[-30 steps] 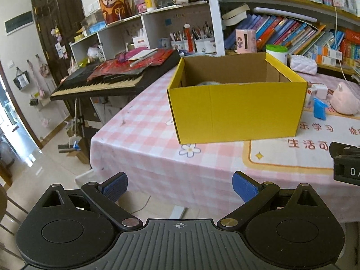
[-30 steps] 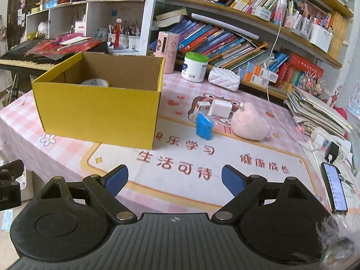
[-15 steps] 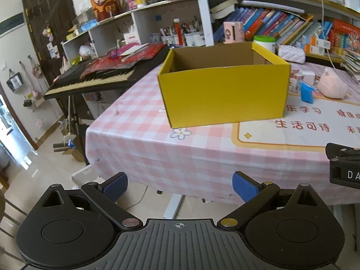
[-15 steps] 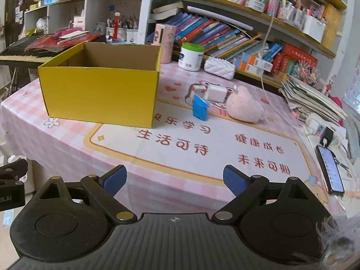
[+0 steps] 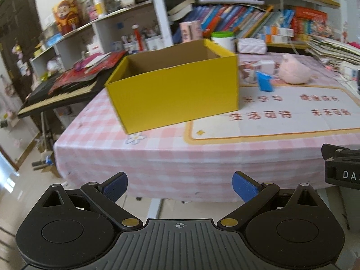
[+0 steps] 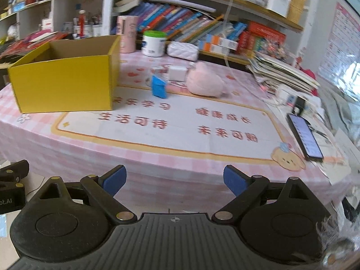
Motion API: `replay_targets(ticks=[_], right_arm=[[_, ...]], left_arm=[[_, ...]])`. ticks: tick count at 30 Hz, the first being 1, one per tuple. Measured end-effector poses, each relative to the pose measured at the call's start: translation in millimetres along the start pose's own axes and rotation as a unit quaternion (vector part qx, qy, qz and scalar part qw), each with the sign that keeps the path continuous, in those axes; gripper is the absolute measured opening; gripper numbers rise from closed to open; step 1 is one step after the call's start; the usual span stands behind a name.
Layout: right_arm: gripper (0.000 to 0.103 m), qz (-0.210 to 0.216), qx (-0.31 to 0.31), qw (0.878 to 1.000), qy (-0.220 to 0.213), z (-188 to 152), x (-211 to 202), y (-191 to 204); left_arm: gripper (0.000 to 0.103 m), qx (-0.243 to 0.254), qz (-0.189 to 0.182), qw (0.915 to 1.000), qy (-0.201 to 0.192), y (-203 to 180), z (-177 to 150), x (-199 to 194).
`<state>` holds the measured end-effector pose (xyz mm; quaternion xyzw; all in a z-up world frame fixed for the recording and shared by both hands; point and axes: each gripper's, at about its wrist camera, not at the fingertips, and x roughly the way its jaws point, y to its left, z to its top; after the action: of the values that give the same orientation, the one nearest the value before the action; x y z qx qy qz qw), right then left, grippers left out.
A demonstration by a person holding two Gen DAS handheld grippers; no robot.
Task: Organize objects
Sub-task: 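Withdraw both open grippers from the box toward the remaining items, then move both grippers toward the blue packet and pink plush pig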
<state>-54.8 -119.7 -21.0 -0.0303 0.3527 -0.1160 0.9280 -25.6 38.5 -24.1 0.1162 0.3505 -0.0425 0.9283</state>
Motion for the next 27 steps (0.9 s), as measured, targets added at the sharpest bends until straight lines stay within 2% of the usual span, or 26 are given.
replay_targets(ticks=[10, 27], right_arm=[[0.093, -0.047, 0.045, 0.998, -0.005, -2.4, -6.0, -37.7], [0.093, -0.072, 0.062, 0.995, -0.008, 23.4, 20.6, -74.2]], left_arm=[[0.101, 0.049, -0.056, 0.9968, -0.028, -39.6, 16.4, -0.7], [0.101, 0.062, -0.082, 0.9939, -0.040, -76.9, 52.4, 22.5]])
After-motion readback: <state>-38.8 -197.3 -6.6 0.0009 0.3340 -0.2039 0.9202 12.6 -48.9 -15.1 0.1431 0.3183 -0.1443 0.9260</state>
